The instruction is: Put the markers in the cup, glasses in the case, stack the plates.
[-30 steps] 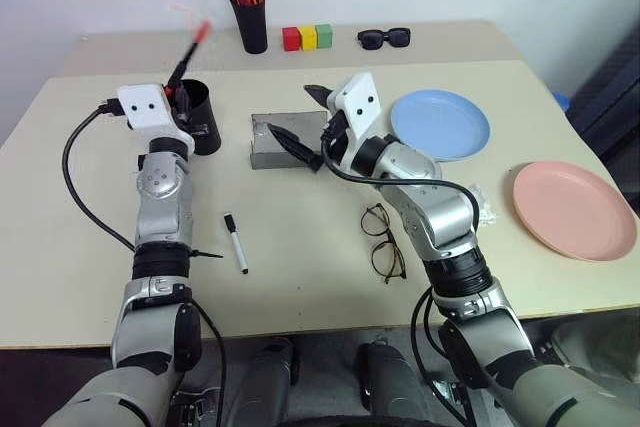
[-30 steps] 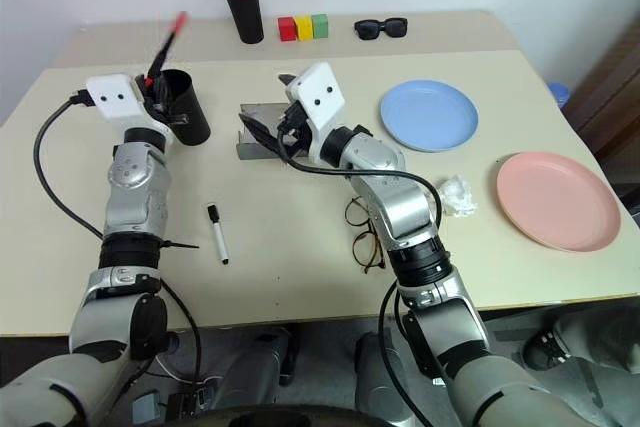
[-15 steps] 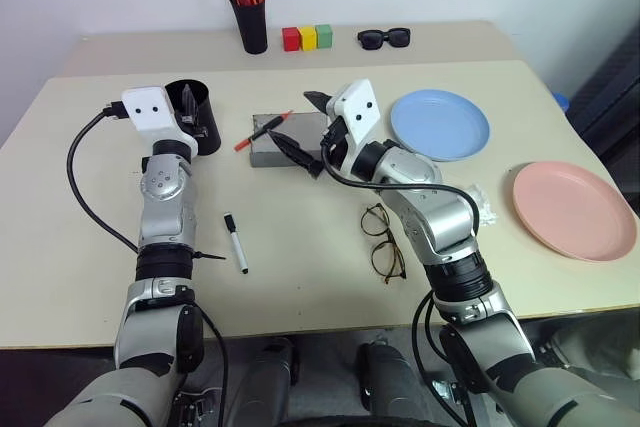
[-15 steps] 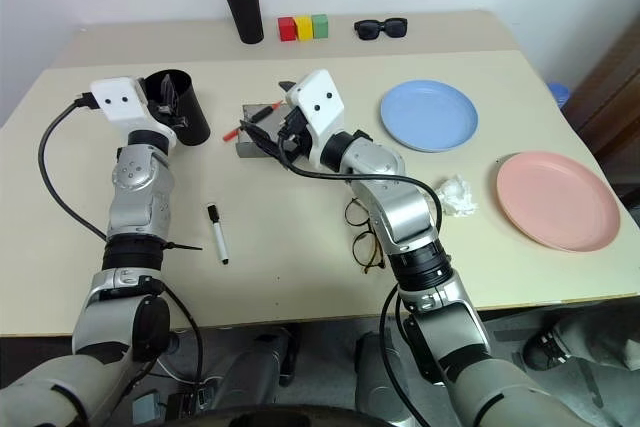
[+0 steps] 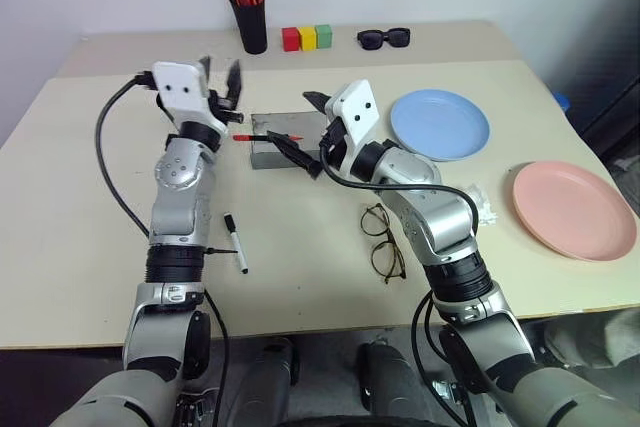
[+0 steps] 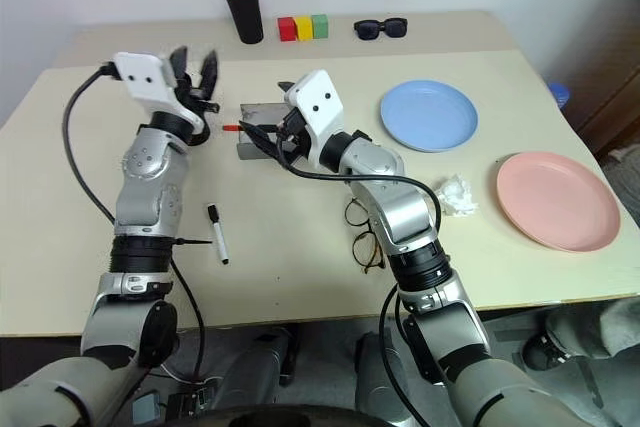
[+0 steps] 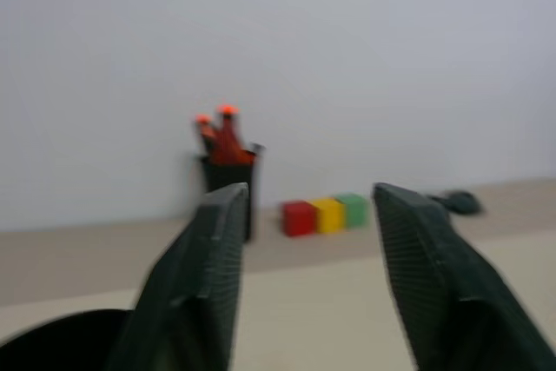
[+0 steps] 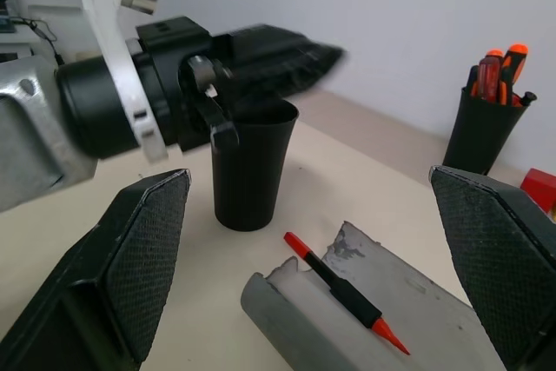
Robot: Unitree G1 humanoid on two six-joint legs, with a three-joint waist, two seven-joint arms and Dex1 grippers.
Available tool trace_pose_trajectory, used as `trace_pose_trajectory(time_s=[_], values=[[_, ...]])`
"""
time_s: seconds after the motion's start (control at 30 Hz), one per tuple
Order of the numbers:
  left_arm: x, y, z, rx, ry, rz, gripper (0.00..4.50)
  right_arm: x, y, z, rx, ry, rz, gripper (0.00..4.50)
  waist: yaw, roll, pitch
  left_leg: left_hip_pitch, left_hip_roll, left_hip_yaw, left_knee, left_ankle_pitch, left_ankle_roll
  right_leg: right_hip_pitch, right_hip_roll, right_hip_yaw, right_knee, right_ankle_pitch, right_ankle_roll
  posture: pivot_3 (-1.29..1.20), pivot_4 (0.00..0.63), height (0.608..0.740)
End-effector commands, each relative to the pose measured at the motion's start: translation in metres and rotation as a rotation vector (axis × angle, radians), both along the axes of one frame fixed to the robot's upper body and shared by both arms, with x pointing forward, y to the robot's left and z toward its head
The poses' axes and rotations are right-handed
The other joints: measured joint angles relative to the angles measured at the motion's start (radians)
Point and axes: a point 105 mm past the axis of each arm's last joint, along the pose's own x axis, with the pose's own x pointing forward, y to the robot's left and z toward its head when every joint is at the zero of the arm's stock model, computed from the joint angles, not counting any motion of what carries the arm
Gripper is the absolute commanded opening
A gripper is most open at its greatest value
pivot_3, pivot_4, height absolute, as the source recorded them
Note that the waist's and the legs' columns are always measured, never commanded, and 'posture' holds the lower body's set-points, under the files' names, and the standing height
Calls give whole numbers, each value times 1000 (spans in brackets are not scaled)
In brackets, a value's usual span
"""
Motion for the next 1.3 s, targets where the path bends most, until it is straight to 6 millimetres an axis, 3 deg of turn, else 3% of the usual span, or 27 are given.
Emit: trace_pose_trajectory(time_s=[0.03, 0.07, 0.3, 0.5, 0.6, 0.87, 1.13, 1.23, 1.3], values=[[5, -17, -13, 54, 169, 16, 4024, -3, -3, 13, 29, -49, -10, 4500, 0, 0, 0, 0, 0, 0, 0, 0, 0, 0, 0, 0, 0, 0, 0, 0, 150, 740], [7, -20, -15, 55, 201, 46, 4433, -3, -4, 12, 28, -47, -13, 4500, 0, 0, 0, 0, 0, 0, 0, 0, 0, 0, 0, 0, 0, 0, 0, 0, 150, 740], [26, -48, -46, -140, 604, 155, 4433, -3, -7, 7, 22, -35, -23, 4500, 5, -1, 0, 0, 0, -2, 2, 0, 0, 2, 0, -2, 0, 0, 0, 0, 150, 740], [32, -53, -58, -322, 809, 240, 4433, -2, -12, 6, 17, -36, -42, 4500, -4, -1, 0, 0, 0, -2, 1, 0, 0, 1, 0, -2, 0, 0, 1, 0, 150, 740], [38, -46, -61, -262, 833, 344, 4433, -3, -15, 3, 10, -32, -50, 4500, 5, -1, 0, 0, 0, -2, 1, 0, -1, 1, 0, -2, 1, 0, 1, 0, 150, 740], [54, -53, -70, -307, 899, 356, 4433, -4, -14, -1, 1, -25, -47, 4500, 4, -1, 1, 0, -1, -1, 2, 0, -1, 1, 0, -2, 0, 0, 1, 0, 150, 740], [57, -52, -84, -282, 964, 405, 4433, -4, -17, -3, -2, -22, -56, 4500, 2, -1, 1, 0, -1, -1, 1, 0, -1, 1, 0, -2, 0, 0, 1, 0, 150, 740], [56, -54, -88, -286, 978, 401, 3633, -4, -17, -4, -2, -19, -58, 4500, 2, -1, 0, 0, -1, -1, 1, 0, -1, 1, 0, -2, 0, 0, 1, 0, 150, 740], [56, -54, -90, -295, 984, 404, 2628, -4, -17, -4, -1, -19, -58, 4500, 2, -1, 0, 0, -1, -1, 1, 0, -1, 1, 0, -2, 0, 0, 1, 0, 150, 740]])
